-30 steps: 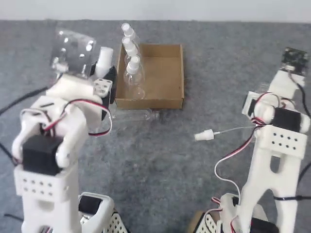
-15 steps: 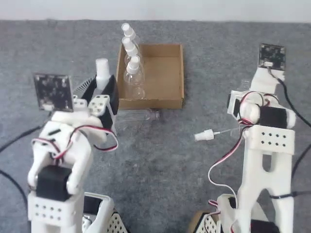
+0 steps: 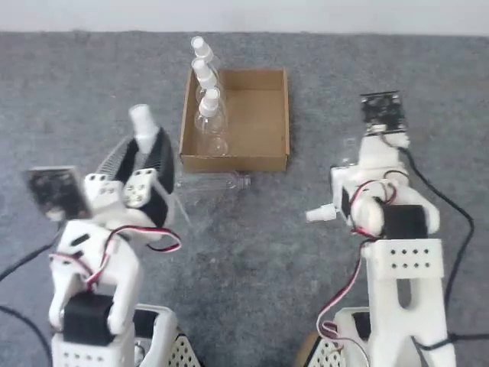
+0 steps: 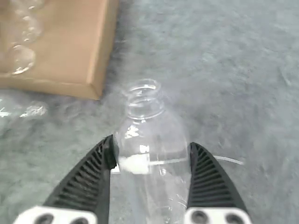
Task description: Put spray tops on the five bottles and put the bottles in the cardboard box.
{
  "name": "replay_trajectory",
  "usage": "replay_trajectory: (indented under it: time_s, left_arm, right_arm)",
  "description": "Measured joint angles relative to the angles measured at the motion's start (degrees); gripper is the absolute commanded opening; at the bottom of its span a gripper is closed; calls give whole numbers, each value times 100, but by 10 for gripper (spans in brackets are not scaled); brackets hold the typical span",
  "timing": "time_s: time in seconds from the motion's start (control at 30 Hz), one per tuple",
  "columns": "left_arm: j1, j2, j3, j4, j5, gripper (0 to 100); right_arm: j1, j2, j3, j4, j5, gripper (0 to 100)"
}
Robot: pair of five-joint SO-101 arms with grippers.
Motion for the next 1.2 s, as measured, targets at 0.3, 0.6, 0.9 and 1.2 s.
replay_trajectory:
  time_s: [0.3, 0.6, 0.9, 1.2]
  left_arm:
    - [-158, -176, 88, -211, 607, 13]
    - [-149, -149, 519, -1037, 677, 13]
    - [-167, -158, 519, -1407, 897, 13]
    - [-141, -176, 519, -1415, 949, 13]
  right_arm:
    - [-888, -62, 308, -88, 26, 69]
    - [-1292, -598, 545, -88, 26, 69]
    - [-1864, -2233, 1670, -598, 448, 69]
    - [-2611, -2523, 2462, -1345, 668, 69]
